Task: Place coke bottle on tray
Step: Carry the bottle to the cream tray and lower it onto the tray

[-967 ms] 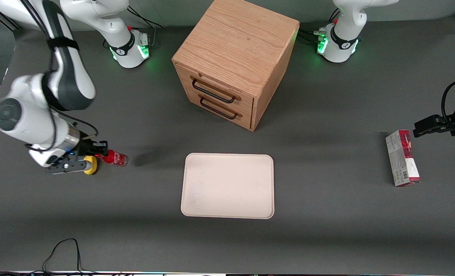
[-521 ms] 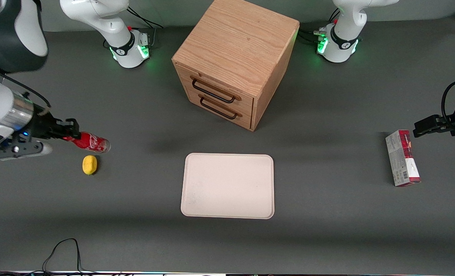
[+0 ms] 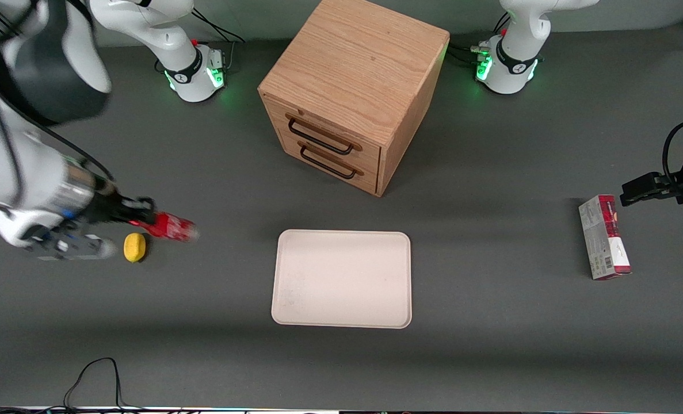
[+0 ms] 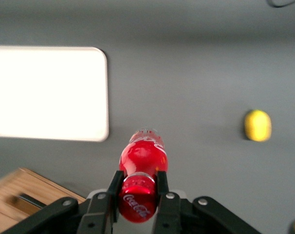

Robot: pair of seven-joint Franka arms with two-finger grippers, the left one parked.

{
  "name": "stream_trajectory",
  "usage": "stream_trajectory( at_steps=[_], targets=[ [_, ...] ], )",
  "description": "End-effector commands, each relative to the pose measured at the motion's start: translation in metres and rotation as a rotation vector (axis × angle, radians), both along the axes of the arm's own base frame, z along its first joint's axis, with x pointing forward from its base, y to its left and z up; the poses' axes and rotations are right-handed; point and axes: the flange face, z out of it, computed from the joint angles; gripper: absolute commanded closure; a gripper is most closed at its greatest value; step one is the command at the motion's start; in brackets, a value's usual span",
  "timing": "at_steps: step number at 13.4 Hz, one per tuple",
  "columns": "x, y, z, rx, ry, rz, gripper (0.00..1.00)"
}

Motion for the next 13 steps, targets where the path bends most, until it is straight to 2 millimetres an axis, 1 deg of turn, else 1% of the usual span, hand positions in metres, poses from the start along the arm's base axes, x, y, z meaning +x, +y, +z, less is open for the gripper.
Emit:
stream_trajectory(
  at_steps=[1, 2, 3, 5, 6, 7, 8, 10, 11, 13],
  targets=[
    [0.042, 0.048, -0.045, 0.037, -0.015, -0.085, 1.0],
    [0.049, 0.066, -0.059, 0.048, -0.05, -0.101, 1.0],
    [0.053, 0.084, -0.077, 0.031, -0.075, -0.105, 1.0],
    [0.063, 0.111, -0.11, 0.012, -0.142, -0.128, 1.0],
    [0.067, 0.117, -0.127, 0.005, -0.158, -0.134, 1.0],
    [0.064, 0.134, -0.139, -0.026, -0.175, -0.106, 1.0],
    [0.066, 0.14, -0.151, -0.037, -0.189, -0.111, 1.0],
    [0.068, 0.146, -0.164, -0.036, -0.199, -0.117, 1.0],
    [0.066, 0.158, -0.176, -0.044, -0.212, -0.102, 1.0],
    [0.066, 0.165, -0.195, -0.045, -0.214, -0.113, 1.0]
  ],
)
